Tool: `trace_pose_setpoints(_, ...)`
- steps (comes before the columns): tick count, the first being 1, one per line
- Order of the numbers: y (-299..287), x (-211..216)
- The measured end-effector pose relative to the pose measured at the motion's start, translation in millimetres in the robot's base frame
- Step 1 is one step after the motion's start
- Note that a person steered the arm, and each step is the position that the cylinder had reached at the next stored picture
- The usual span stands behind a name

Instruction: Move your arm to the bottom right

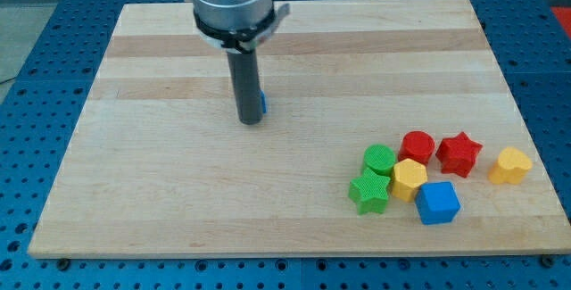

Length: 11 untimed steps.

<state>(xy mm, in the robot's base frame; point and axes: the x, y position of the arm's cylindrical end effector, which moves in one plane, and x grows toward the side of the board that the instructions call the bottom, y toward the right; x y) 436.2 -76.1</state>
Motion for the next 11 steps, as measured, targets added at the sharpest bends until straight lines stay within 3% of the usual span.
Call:
trace_pose_setpoints(1,5,10)
trace_pose_setpoints(3,169,2)
trace_pose_setpoints(5,386,14)
trace_pose_setpoints(6,421,24)
trace_pose_setpoints(8,421,37)
trace_pose_setpoints(10,414,165)
trace_pose_setpoints(11,365,180)
